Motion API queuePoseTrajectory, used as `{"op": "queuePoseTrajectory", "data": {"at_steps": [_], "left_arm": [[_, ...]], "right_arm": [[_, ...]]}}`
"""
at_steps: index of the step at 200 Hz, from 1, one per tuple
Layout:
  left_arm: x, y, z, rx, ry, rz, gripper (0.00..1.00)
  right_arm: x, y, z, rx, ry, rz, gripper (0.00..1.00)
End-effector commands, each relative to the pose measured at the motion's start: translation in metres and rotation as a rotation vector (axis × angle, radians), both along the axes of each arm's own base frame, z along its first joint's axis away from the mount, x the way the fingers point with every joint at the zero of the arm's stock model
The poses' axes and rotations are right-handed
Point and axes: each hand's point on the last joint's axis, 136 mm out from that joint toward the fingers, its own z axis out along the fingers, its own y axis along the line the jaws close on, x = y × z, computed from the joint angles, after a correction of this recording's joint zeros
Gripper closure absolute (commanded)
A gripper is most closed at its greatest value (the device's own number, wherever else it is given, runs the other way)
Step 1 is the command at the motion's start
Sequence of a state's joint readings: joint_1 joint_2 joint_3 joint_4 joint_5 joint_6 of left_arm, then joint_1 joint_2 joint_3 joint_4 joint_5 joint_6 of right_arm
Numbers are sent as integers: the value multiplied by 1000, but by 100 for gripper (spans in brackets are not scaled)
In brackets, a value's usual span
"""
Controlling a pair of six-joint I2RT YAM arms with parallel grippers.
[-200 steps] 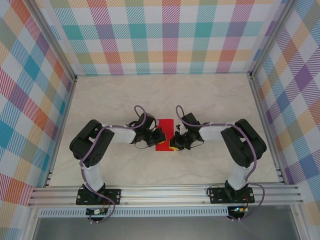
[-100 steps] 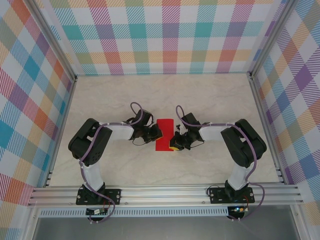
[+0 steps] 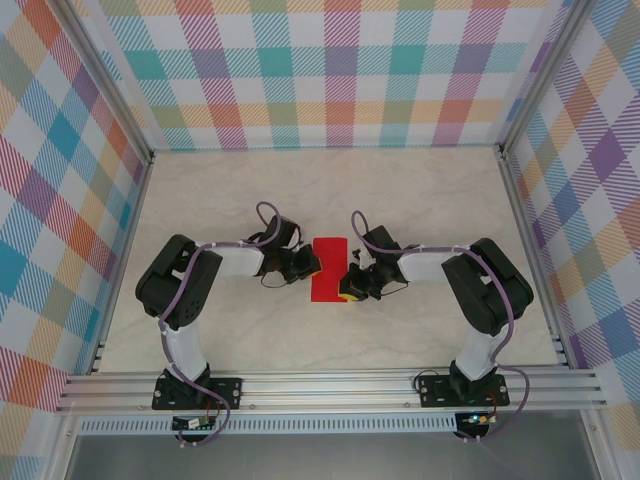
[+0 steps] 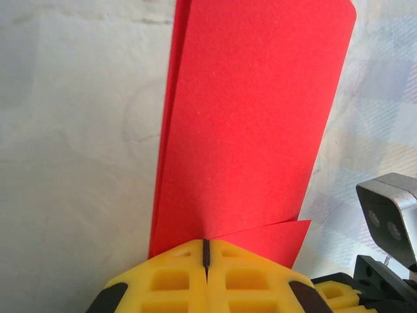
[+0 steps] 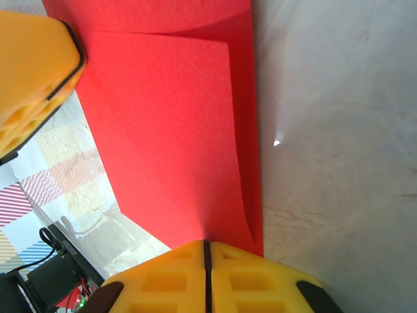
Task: Fold a paper plane with a square sheet of paper (pick it up from the middle)
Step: Fold the triangle a second time at the center of the table.
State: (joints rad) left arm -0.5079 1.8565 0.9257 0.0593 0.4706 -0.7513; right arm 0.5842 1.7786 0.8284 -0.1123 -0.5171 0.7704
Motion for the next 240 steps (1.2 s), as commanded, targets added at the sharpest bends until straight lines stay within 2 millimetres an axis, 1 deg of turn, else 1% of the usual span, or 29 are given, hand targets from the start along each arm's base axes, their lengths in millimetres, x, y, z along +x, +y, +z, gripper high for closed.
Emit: {"op": "queuePoseTrajectory", "data": {"at_steps": [1, 42, 77, 112, 132, 155, 177, 197, 217, 228, 240], "left_arm": [[13, 30, -17, 113, 14, 69, 97], [14, 35, -20, 117, 23, 77, 97], [18, 40, -13, 120, 7, 73, 97], [22, 42, 8, 113, -32, 66, 95], [21, 37, 24, 76, -56, 49, 95], [15, 30, 40, 40, -81, 26, 94], [6, 14, 49, 4, -98, -16, 93], [-3, 0, 44, -5, -90, -57, 93], [-8, -13, 31, -12, -64, -88, 94], [-10, -15, 20, 1, -42, -91, 94], [-11, -12, 6, 28, -9, -79, 95]], "right_arm": [[-23, -28, -32, -157, 78, -10, 92], [-23, -28, -32, -156, 77, -10, 92], [-24, -28, -31, -153, 77, -9, 92], [-22, -25, -29, -141, 73, -7, 91], [-21, -24, -29, -137, 71, -8, 91], [-18, -22, -28, -130, 67, -12, 91], [-17, -21, -27, -125, 65, -13, 91], [-15, -19, -25, -119, 63, -12, 90], [-13, -16, -22, -110, 60, -9, 90], [-10, -14, -19, -105, 55, -9, 90], [-5, -10, -12, -95, 40, 0, 89]]}}
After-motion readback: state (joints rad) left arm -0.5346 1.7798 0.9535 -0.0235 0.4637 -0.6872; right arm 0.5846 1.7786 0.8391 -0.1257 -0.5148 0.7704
